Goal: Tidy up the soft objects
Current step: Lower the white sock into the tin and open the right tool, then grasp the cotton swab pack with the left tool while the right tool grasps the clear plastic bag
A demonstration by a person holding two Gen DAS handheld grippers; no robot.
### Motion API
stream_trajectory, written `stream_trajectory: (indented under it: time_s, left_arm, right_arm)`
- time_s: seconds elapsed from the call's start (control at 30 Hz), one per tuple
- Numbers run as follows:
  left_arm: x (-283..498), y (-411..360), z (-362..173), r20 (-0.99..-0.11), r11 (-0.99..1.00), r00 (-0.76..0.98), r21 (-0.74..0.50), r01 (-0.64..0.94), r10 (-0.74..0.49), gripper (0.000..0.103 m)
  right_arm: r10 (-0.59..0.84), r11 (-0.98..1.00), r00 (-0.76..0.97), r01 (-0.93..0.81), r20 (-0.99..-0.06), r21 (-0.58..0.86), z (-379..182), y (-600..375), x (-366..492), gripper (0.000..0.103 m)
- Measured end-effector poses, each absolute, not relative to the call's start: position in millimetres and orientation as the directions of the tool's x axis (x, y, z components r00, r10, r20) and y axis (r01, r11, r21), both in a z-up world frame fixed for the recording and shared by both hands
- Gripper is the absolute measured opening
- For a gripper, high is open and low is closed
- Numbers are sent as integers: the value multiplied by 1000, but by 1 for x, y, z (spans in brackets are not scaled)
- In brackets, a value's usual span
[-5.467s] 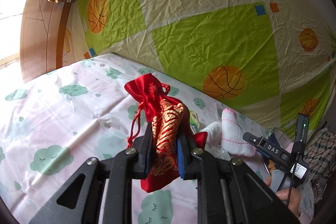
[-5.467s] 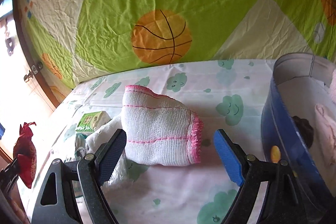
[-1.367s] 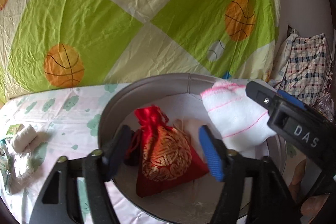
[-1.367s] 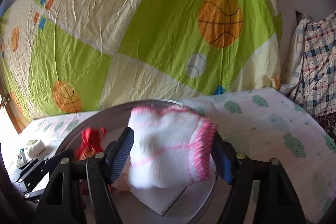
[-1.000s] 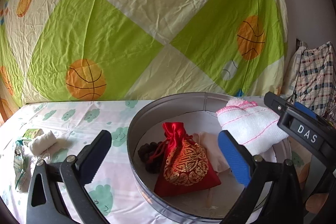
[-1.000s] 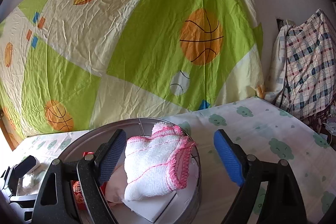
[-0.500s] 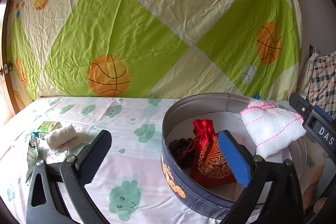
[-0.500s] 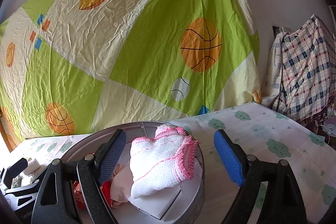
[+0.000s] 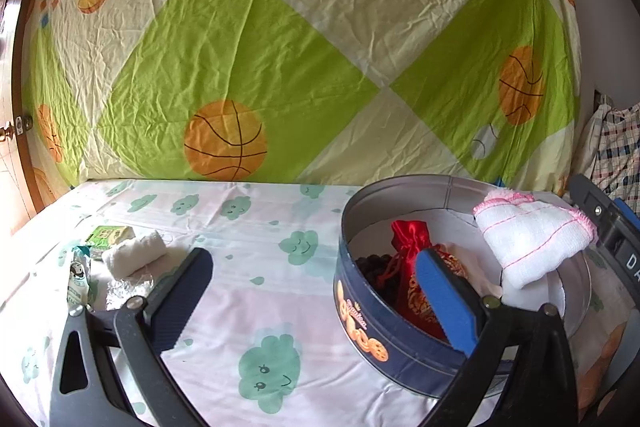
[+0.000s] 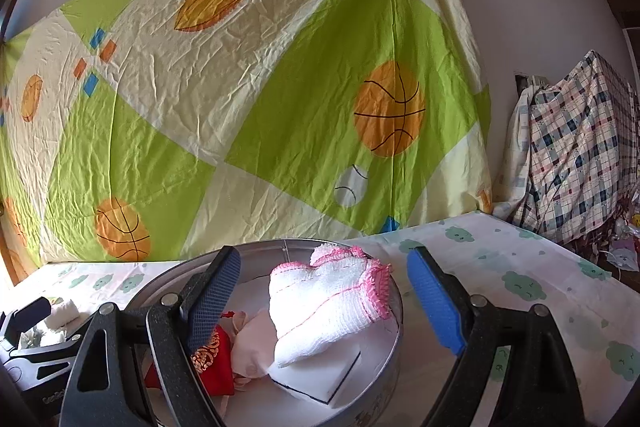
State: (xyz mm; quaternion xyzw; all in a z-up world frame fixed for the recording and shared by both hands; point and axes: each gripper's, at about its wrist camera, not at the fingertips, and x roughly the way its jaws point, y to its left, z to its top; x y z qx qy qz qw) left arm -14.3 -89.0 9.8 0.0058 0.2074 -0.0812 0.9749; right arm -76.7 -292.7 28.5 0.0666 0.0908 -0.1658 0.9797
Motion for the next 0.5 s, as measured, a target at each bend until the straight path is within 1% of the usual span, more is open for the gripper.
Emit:
stream_trajectory:
  time_s: [0.23,0.5]
  left_arm:
    - [-16,-72,9,-409,989,901,-34,145,-146,103]
    - [-14,-50,8,-419,992,899,-36,124,-128,102]
  right_arm:
    - [-320,932,930,344,-179,118,29,-282,-89,87]
    - [-287,939,937,316,-199,132,27,-260,-91,87]
